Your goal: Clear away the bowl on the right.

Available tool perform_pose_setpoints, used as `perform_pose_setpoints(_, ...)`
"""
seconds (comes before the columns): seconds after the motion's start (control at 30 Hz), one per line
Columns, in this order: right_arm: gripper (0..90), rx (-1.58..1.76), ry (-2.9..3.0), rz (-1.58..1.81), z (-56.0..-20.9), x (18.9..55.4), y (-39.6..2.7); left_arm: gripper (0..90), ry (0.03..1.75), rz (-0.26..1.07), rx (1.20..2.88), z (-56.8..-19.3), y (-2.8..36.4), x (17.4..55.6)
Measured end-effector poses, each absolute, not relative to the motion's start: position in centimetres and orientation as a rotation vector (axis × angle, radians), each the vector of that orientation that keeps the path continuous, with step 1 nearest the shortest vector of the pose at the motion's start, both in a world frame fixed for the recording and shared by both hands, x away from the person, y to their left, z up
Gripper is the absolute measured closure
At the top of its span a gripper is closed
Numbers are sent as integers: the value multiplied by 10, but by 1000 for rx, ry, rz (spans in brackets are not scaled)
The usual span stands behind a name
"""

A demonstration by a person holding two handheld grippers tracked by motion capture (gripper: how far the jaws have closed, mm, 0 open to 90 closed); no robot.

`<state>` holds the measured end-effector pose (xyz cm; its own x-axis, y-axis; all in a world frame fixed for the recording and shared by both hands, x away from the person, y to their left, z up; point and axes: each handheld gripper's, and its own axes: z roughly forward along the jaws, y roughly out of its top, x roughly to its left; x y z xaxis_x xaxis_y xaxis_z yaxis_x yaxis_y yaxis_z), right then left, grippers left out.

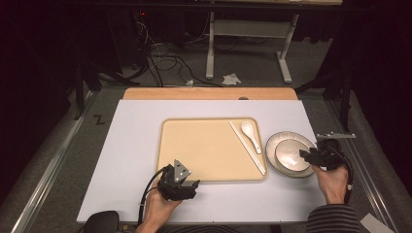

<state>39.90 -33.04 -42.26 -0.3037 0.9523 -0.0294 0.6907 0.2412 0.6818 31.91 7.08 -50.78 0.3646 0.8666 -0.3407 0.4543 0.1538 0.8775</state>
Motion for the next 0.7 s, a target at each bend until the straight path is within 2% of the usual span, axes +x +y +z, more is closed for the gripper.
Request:
perform_pose_setpoints(0.63, 607, 1632, 2113, 718, -446, 411, -344, 298, 1260, 449, 1471, -507, 71, 319)
perform_pose_setpoints(0.7, 648, 1643, 2128, 710, -449, 412, -345, 299, 1259, 448, 1471, -507, 71, 319)
